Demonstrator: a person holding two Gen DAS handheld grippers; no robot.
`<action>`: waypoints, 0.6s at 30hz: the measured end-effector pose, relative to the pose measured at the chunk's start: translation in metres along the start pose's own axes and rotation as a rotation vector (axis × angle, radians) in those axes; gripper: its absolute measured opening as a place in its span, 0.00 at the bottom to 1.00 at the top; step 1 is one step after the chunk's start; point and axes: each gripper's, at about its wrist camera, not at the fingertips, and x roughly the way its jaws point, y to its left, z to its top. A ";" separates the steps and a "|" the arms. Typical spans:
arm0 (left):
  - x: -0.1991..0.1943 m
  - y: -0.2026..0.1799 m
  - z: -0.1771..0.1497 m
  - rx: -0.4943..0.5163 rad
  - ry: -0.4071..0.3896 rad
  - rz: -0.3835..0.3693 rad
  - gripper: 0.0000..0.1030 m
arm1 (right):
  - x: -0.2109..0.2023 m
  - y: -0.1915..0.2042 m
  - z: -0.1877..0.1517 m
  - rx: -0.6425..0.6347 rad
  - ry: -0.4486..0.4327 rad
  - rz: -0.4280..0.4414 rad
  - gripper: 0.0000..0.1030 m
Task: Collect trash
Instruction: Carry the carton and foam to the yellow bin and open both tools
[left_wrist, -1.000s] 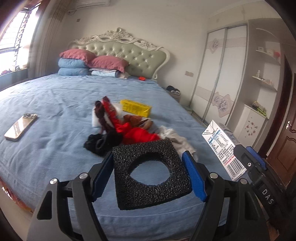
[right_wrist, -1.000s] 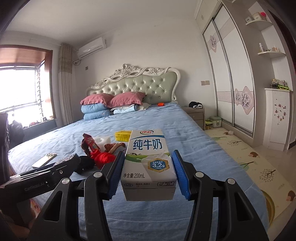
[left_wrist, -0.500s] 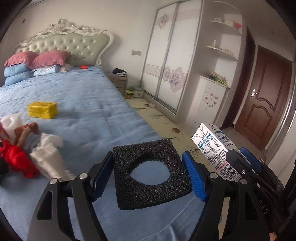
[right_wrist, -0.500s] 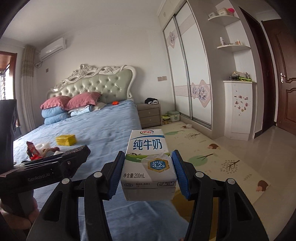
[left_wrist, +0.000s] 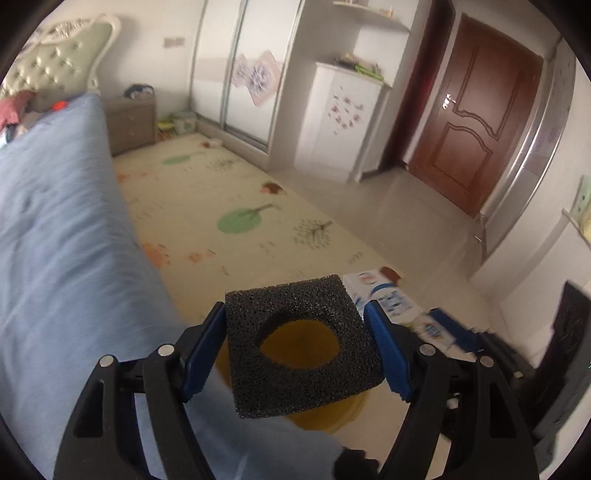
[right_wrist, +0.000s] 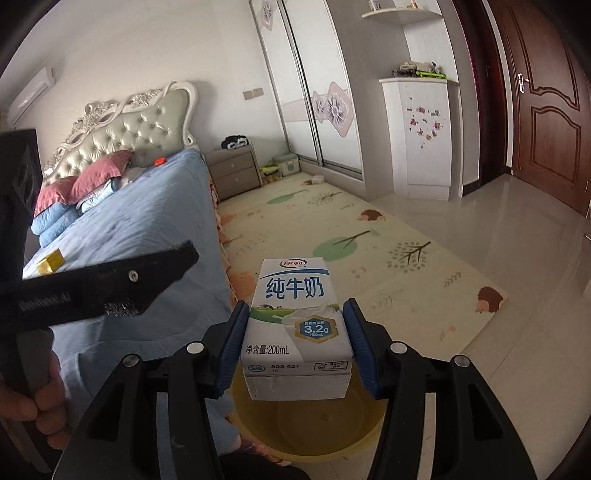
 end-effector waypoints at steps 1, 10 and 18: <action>0.006 -0.003 0.003 0.007 0.016 0.003 0.73 | 0.005 -0.005 -0.002 0.008 0.012 -0.010 0.50; 0.037 -0.006 0.015 -0.033 0.132 0.045 0.96 | 0.022 -0.016 -0.018 -0.027 0.039 -0.106 0.83; 0.041 -0.009 0.009 0.005 0.127 0.049 0.96 | 0.011 -0.030 -0.025 0.012 0.061 -0.092 0.82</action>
